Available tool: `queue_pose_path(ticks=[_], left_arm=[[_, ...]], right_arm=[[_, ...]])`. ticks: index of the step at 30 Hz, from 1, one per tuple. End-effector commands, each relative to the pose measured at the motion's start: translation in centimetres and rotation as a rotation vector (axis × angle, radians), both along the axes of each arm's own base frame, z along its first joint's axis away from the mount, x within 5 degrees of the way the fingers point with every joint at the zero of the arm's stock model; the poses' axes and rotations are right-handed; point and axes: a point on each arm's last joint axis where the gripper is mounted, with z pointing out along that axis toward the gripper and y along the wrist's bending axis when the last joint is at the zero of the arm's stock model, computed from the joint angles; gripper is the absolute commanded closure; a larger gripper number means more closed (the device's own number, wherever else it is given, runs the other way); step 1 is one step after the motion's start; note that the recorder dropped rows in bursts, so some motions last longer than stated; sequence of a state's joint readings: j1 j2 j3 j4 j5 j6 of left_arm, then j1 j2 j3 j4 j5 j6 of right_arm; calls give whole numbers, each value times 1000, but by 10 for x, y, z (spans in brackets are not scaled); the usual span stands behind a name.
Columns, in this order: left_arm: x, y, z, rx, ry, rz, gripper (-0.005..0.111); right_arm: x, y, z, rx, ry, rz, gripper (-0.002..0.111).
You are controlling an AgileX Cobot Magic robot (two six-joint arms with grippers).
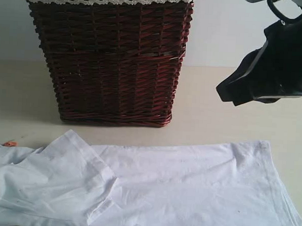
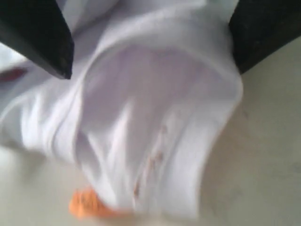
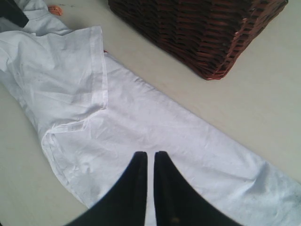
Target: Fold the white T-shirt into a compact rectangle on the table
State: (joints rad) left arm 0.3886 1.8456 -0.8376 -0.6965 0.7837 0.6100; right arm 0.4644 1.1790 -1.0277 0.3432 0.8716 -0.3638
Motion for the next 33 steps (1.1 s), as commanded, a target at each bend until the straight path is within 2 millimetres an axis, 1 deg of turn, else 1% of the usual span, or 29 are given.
queue_pose_path(ticks=[1,4,7,12,14,16,19,22,28,31,33], left_arm=[[15,12,-7,107,-80,17,23],[16,8,-2,65,-79,-56,23],[11,5,-2,44,-82,-156,23],[11,5,-2,47,-82,-167,23],[9,6,-3,66,-73,-197,23],[9,9,-5,106,-76,-218,26],[11,16,-7,194,-99,-241,38],[10,16,-7,188,-95,-244,45],[5,10,-5,115,-55,-266,46],[7,6,-4,74,-72,-253,46],[8,4,-3,50,-100,-283,46]], right_arm=[[-1,0,3,9,-15,-1,100],[-1,0,3,9,-15,-1,100],[-1,0,3,9,-15,-1,100],[-1,0,3,8,-11,0,100],[-1,0,3,8,-11,0,100],[-1,0,3,8,-11,0,100],[-1,0,3,8,-11,0,100],[-1,0,3,10,-10,0,100],[-1,0,3,10,-10,0,100],[-1,0,3,10,-10,0,100],[-1,0,3,10,-10,0,100]])
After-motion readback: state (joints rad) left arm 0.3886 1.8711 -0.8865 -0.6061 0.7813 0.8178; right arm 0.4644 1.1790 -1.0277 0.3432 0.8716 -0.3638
